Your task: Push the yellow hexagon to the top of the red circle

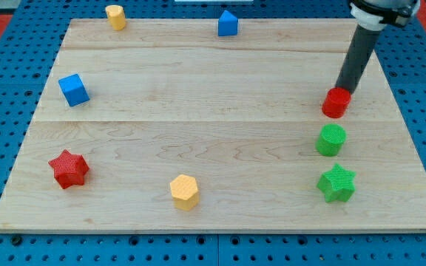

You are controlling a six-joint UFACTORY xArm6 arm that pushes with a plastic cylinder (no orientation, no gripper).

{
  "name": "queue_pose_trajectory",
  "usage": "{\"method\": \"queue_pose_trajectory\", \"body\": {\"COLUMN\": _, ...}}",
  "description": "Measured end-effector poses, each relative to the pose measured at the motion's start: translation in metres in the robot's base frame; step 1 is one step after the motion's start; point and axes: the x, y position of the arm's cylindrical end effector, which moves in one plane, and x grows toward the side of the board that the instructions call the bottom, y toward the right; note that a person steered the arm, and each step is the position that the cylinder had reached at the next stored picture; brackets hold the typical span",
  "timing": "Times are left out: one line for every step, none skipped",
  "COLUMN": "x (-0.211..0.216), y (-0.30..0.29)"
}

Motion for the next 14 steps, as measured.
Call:
{"method": "queue_pose_trajectory", "body": {"x": 0.007, "y": -0.005}}
{"method": "queue_pose_trajectory", "body": {"x": 0.007, "y": -0.037}}
{"method": "queue_pose_trajectory", "body": {"x": -0.004, "y": -0.012}}
{"method": "queue_pose_trajectory", "body": {"x": -0.031, "y": -0.068}}
{"method": "queue_pose_trajectory", "body": {"x": 0.027, "y": -0.135}}
{"method": "queue_pose_trajectory", "body": {"x": 0.113, "y": -0.137}}
{"method": "queue_pose_trajectory", "body": {"x": 0.197, "y": -0.161}}
{"method": "queue_pose_trajectory", "body": {"x": 0.22, "y": -0.24}}
{"method": "queue_pose_trajectory", "body": {"x": 0.177, "y": -0.291}}
{"method": "queue_pose_trajectory", "body": {"x": 0.13, "y": -0.272}}
{"method": "queue_pose_trajectory", "body": {"x": 0.061, "y": -0.304}}
{"method": "queue_pose_trajectory", "body": {"x": 0.026, "y": -0.292}}
{"method": "queue_pose_trajectory", "body": {"x": 0.0, "y": -0.229}}
{"method": "queue_pose_trajectory", "body": {"x": -0.036, "y": -0.246}}
